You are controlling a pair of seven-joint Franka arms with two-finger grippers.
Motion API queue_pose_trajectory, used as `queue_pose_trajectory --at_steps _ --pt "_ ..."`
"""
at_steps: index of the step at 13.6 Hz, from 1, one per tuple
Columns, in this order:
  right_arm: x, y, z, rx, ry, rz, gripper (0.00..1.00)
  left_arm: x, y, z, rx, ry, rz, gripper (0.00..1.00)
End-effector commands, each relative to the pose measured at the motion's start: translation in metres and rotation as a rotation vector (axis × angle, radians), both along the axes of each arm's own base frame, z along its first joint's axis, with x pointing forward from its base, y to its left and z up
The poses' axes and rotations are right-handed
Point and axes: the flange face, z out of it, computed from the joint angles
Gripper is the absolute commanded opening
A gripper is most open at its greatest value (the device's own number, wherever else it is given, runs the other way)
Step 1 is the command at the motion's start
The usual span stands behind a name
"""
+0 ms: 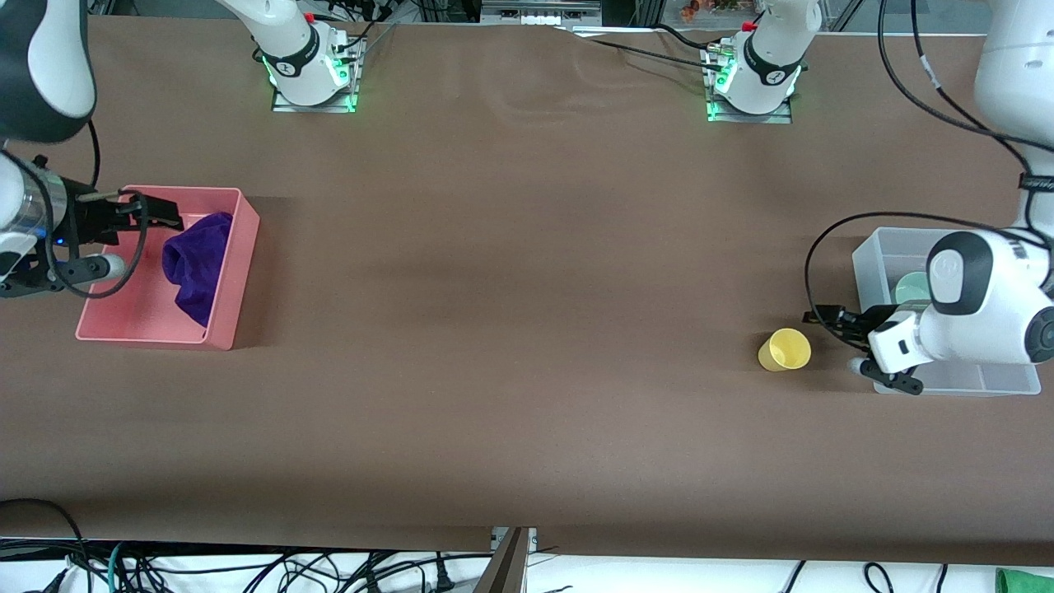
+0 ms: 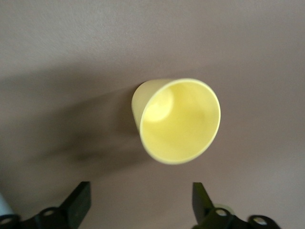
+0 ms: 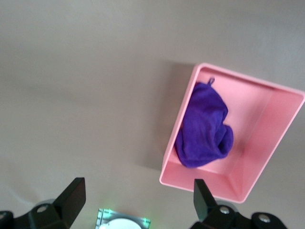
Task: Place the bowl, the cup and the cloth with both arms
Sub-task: 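Move the left gripper to the yellow cup and grasp it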
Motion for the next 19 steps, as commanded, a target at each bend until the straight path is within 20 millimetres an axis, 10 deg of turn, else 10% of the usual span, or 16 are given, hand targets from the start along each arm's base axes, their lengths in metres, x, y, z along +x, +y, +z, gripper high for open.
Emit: queue_pose_trajectory --at_steps 1,3,7,8,9,10,13,17,19 --pt "-0.003 -0.006 0.052 0.022 -0.155 -0.018 1.0 0.008 0.001 -0.021 -0.025 0.013 0.164 0.56" --pt "-0.007 -0.009 0.069 0.016 -0.209 -0.015 1.0 0.012 -0.002 -0.035 -0.014 0.008 0.214 0.07" --pt "-0.016 -0.009 0.065 -0.01 -0.155 -0.122 1.0 0.013 -0.004 -0.033 -0.006 0.011 0.237 0.0" --pt "-0.018 -0.008 0.063 -0.017 -0.138 -0.18 1.0 0.014 -0.004 -0.028 -0.004 0.007 0.239 0.15" --pt "-0.017 -0.008 0.06 -0.018 -0.128 -0.187 1.0 0.015 -0.003 -0.022 -0.002 0.005 0.247 0.62" --pt "-0.015 -0.008 0.057 -0.02 -0.122 -0.185 1.0 0.015 -0.003 -0.018 -0.001 0.004 0.246 0.83" --pt "-0.011 0.003 0.054 -0.036 -0.132 -0.166 1.0 0.015 -0.005 -0.02 -0.003 0.007 0.241 0.98" --pt "-0.01 0.0 0.054 -0.043 -0.135 -0.172 1.0 0.011 -0.015 -0.042 -0.012 0.031 0.227 0.05" --pt "-0.01 0.002 0.054 -0.043 -0.135 -0.169 1.0 0.01 -0.027 -0.043 -0.017 0.038 0.209 0.0"
